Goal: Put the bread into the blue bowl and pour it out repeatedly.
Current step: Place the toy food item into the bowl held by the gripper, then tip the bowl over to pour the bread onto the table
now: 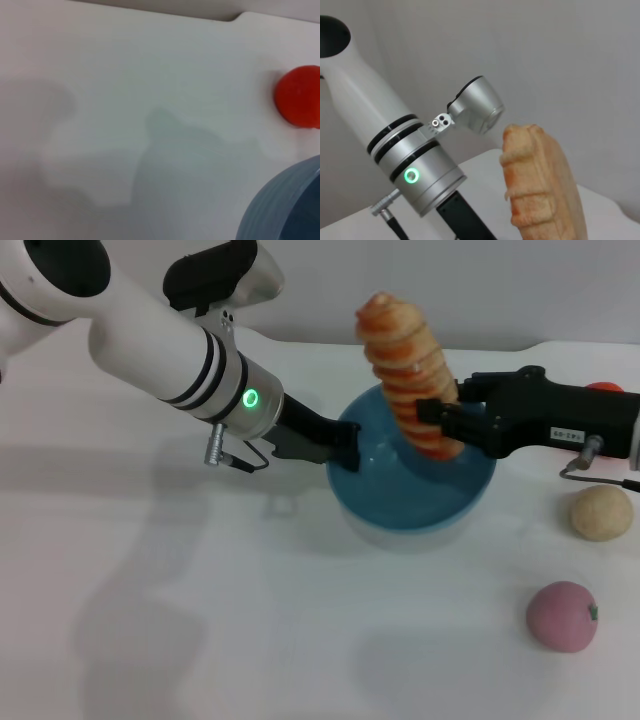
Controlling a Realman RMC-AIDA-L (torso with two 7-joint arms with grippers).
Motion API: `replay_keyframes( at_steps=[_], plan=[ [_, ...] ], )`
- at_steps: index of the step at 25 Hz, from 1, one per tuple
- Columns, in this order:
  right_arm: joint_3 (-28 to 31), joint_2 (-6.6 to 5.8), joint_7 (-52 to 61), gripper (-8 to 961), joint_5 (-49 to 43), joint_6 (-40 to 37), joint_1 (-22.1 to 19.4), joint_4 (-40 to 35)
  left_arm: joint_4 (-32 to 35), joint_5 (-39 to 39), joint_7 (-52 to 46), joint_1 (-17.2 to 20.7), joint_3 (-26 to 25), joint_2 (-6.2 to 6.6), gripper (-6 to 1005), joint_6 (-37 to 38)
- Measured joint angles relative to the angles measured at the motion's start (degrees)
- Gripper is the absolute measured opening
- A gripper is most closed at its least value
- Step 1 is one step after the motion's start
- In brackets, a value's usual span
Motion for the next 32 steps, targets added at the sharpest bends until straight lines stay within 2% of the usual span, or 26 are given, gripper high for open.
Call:
replay_keyframes(
  at_steps=[11, 24, 30, 32],
  plan=[
    [3.0, 0.02, 0.3, 322, -0.3, -0.6, -1.9, -2.6, 0.2, 0.5, -0.2, 0.1, -0.5, 0.42, -1, 0.8],
    [2.1, 0.10, 0.5, 496, -4.3, -0.8, 0.4, -2.6, 0.0, 0.1, 0.0, -1.0, 0.0, 0.02, -1, -0.3],
    [2.9, 0.02, 0.5, 609, -3.9, -0.8, -0.3, -3.4, 0.0, 0.0, -0.1, -1.0, 0.1, 0.00, -1, -0.4],
    [3.9, 0.11, 0.5, 609, -2.8, -0.9, -1.2, -4.0, 0.3, 0.1, 0.0, -1.0, -0.1, 0.00, -1, 0.0]
  ],
)
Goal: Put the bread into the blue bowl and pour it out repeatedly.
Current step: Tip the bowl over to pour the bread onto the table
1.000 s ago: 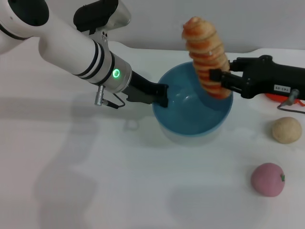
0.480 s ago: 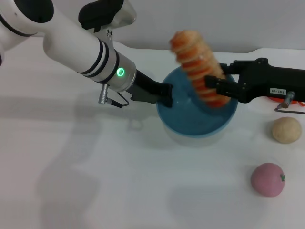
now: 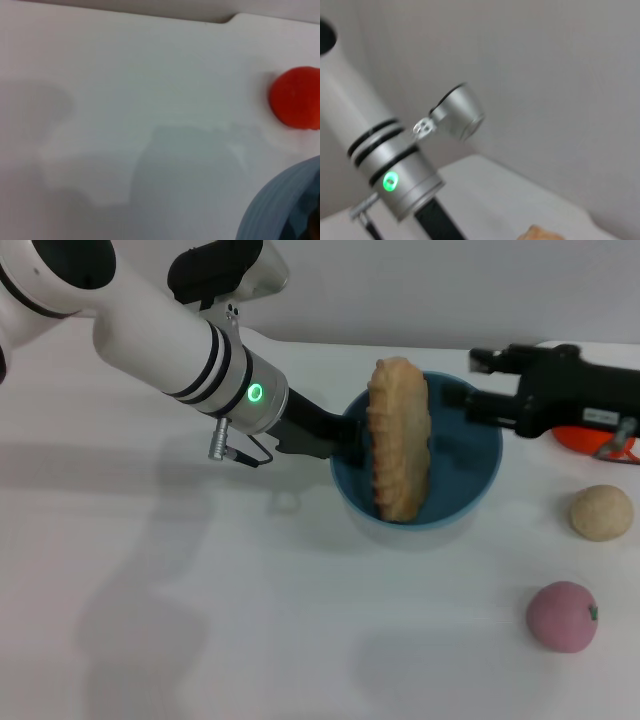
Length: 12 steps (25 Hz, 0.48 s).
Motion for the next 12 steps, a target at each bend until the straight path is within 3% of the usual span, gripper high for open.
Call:
replay_keyframes(
  at_steps=[8, 12],
  plan=[
    [9.4, -0.17, 2.4, 609, 5.3, -1.0, -4.8, 1.0, 0.5, 0.2, 1.5, 0.7, 1.9, -0.14, -1, 10.0],
    [14.3, -1.71, 13.4, 609, -1.2, -1.4, -5.0, 5.9, 0.7, -0.1, 1.8, 0.6, 6.2, -0.26, -1, 16.9]
  ],
)
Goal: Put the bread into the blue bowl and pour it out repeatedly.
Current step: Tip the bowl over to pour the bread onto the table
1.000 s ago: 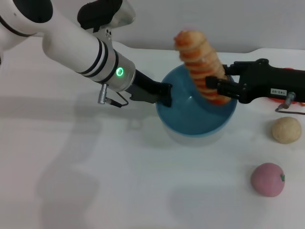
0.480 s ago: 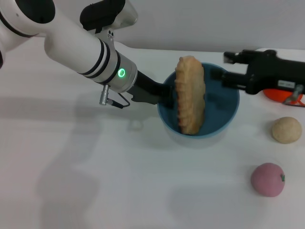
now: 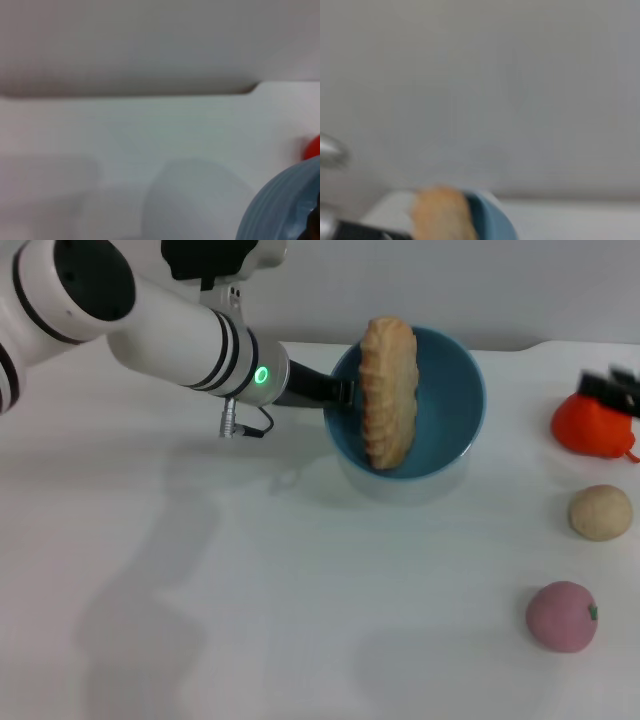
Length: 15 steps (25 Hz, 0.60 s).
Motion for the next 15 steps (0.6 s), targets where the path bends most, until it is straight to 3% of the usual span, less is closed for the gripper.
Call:
replay_keyframes(
  at_steps=[4, 15],
  plan=[
    [4.2, -0.93, 5.7, 609, -8.7, -2.4, 0.2, 1.6, -0.2, 0.0, 0.0, -0.4, 4.3, -0.07, -1, 6.1],
    [11.3, -0.95, 8.3, 610, -17.2, -8.4, -0.4, 1.5, 2.0, 0.3, 0.0, 0.2, 21.3, -0.50, -1, 36.9]
  ],
)
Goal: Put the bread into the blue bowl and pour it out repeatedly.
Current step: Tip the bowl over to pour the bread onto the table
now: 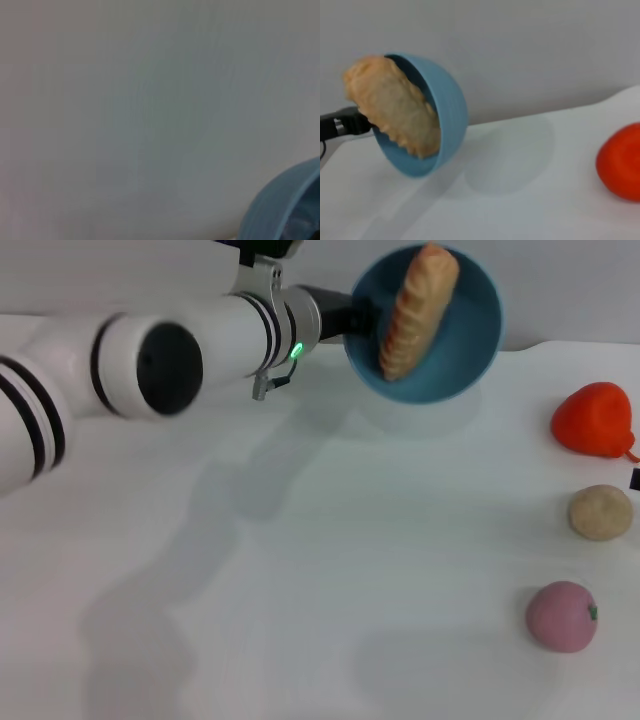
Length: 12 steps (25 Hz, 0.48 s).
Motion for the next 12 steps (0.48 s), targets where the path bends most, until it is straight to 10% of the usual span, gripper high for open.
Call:
replay_keyframes(
  at_steps=[12],
  plan=[
    [0.9, -1.00, 4.8, 610, -2.8, -2.5, -0.1, -0.6, 10.2, -0.3, 0.0, 1.1, 13.0, -0.48, 0, 24.4]
  ],
)
